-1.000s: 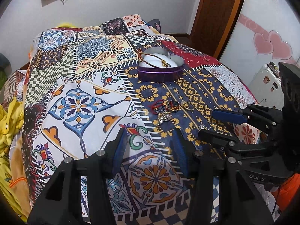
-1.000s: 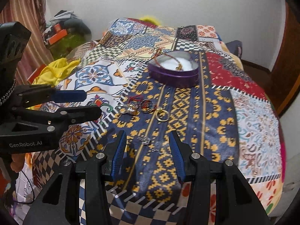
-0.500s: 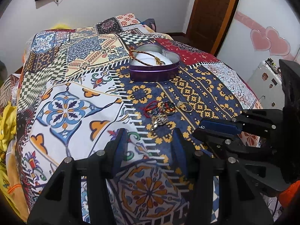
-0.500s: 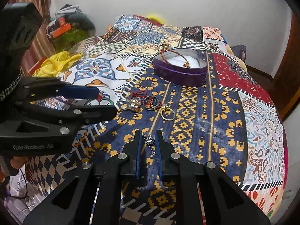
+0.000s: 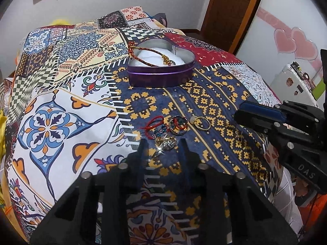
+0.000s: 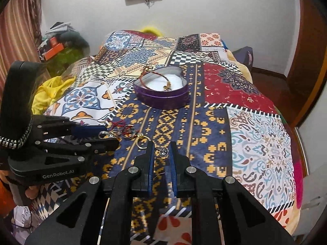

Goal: Organize jewelry

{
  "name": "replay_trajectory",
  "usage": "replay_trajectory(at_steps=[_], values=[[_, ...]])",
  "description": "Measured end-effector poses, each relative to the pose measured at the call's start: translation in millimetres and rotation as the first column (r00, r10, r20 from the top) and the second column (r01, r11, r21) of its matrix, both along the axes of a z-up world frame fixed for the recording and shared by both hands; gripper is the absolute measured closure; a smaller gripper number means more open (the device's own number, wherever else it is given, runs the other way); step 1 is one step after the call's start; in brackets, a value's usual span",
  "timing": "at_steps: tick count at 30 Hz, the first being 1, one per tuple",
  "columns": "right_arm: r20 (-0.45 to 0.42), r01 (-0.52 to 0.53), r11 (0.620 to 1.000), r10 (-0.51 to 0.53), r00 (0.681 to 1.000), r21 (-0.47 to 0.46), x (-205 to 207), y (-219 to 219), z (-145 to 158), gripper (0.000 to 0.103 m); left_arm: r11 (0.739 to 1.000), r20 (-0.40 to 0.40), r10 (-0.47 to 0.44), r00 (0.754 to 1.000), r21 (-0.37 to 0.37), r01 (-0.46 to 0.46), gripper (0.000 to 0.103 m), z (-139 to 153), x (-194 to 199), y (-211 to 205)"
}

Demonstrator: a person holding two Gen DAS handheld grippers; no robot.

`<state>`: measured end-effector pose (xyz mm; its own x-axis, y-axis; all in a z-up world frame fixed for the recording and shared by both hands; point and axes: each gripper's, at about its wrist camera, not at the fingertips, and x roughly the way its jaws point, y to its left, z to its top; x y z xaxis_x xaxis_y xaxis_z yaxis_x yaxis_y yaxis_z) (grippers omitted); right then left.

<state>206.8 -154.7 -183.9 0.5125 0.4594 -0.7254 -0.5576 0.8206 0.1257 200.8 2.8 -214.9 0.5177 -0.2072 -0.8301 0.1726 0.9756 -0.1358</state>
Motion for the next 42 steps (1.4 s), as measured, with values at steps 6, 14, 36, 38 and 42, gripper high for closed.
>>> replay_trajectory(at_steps=[6, 14, 36, 38, 42], values=[[-0.005, 0.007, 1.0, -0.007, 1.0, 0.018, 3, -3, 2, 0.091, 1.0, -0.001, -0.01, 1.0, -0.003, 0.01, 0.088, 1, -4, -1], [0.004, -0.001, 1.0, 0.001, 1.0, 0.024, 1, -1, 8, 0.091, 1.0, -0.002, -0.024, 1.0, -0.016, 0.024, 0.088, 7, -17, -2], [0.011, -0.01, 1.0, 0.01, 1.0, 0.026, -5, 2, 14, 0.091, 0.999, 0.022, -0.052, 0.998, -0.005, 0.052, 0.102, 16, -37, -7], [0.013, -0.009, 1.0, 0.008, 1.0, 0.028, -4, 2, 15, 0.091, 0.998, 0.035, -0.056, 0.998, -0.012, 0.057, 0.102, 21, -38, -7], [0.023, -0.005, 0.999, 0.004, 1.0, 0.035, -1, 1, 19, 0.091, 0.999, 0.07, -0.044, 0.997, -0.012, 0.045, 0.102, 33, -36, -4]])
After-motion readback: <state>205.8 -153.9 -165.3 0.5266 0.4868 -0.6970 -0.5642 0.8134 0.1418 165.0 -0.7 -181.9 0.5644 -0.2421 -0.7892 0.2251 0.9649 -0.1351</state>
